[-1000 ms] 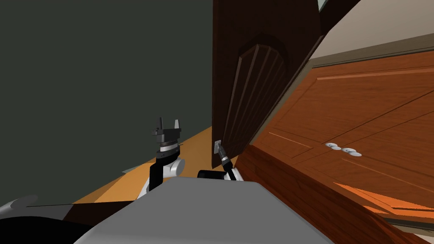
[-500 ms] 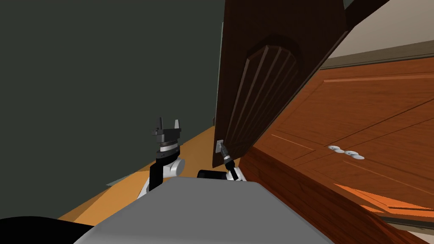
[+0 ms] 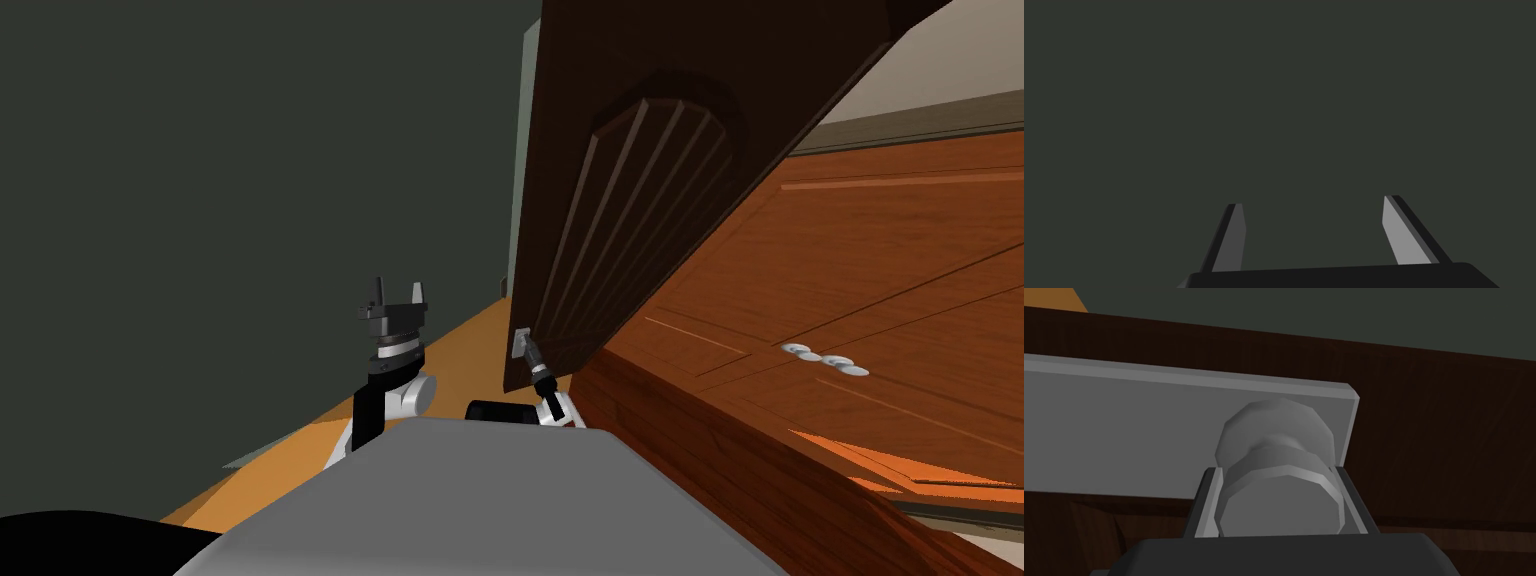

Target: Push the door open

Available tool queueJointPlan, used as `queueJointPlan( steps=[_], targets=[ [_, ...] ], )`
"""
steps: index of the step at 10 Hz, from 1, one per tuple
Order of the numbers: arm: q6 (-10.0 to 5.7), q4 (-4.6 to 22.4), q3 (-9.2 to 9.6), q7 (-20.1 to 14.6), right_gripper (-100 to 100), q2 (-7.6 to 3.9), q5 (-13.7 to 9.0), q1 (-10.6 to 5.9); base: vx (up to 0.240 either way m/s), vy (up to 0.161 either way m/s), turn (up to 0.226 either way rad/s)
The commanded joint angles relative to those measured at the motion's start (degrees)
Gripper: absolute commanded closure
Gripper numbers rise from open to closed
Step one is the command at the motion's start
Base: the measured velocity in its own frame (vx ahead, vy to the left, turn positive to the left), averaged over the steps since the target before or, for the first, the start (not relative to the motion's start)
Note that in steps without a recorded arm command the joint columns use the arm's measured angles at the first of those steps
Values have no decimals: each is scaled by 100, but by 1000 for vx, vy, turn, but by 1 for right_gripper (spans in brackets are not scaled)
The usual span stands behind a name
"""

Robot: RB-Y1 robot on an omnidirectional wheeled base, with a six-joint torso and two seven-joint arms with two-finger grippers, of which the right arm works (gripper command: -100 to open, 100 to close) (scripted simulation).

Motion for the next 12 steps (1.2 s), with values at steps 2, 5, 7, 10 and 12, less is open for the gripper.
queueJointPlan(
  steps=[2, 5, 7, 10, 12],
  targets=[
    [0, 78, -258, 47, 100, 18, -66, -61, 82, 106, -62],
    [26, 110, -456, 87, 100, 81, -133, -116, 128, 131, -106],
    [45, 133, -600, 116, 100, 144, -182, -156, 121, 146, -68],
    [79, 174, -854, 167, 100, 303, -268, -226, 164, 196, -121],
    [96, 195, -985, 194, 100, 417, -313, -263, 189, 156, -87]
  ],
)
